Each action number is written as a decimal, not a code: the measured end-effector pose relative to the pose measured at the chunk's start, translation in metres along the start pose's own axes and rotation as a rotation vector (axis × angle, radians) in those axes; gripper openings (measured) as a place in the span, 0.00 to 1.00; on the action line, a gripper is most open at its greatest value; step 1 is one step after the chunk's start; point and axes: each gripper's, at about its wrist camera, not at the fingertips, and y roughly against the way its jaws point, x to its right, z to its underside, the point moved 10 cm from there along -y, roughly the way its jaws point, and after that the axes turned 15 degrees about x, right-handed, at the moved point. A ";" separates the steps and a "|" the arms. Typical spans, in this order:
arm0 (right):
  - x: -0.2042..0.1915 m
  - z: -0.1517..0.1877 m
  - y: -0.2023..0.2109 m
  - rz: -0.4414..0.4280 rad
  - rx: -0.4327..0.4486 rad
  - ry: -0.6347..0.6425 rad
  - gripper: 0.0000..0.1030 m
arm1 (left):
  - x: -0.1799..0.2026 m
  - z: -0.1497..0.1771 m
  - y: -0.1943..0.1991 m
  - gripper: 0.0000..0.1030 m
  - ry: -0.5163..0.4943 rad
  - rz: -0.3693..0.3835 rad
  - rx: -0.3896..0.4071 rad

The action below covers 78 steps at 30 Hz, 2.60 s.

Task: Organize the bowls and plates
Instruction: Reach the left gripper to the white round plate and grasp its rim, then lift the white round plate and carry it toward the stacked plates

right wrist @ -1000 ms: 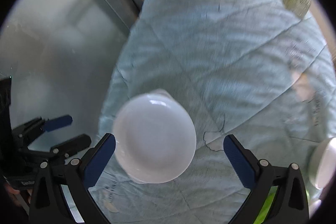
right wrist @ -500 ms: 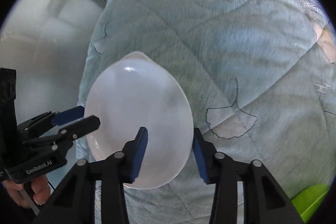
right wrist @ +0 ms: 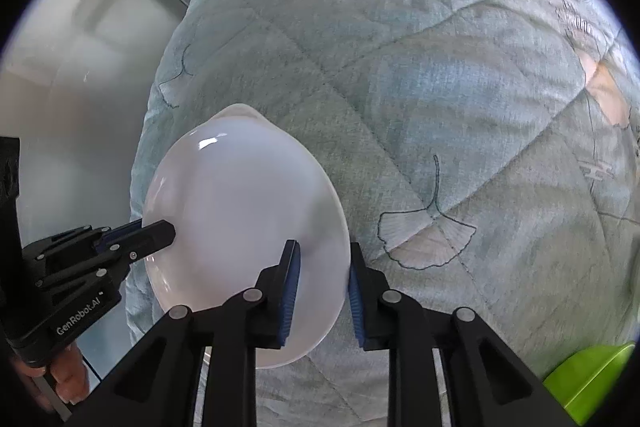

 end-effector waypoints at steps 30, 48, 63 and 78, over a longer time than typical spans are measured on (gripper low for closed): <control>0.007 -0.007 0.273 -0.048 0.410 -0.172 0.08 | 0.149 -0.025 0.279 0.05 -0.151 0.065 0.253; 0.014 0.116 0.389 -0.082 0.447 -0.158 0.06 | 0.213 0.118 0.387 0.05 -0.149 0.087 0.264; 0.028 0.213 0.351 -0.085 0.305 -0.163 0.07 | 0.207 0.235 0.350 0.05 -0.111 0.063 0.168; 0.051 0.285 0.231 -0.043 0.139 -0.238 0.08 | 0.156 0.302 0.213 0.05 -0.079 0.028 -0.029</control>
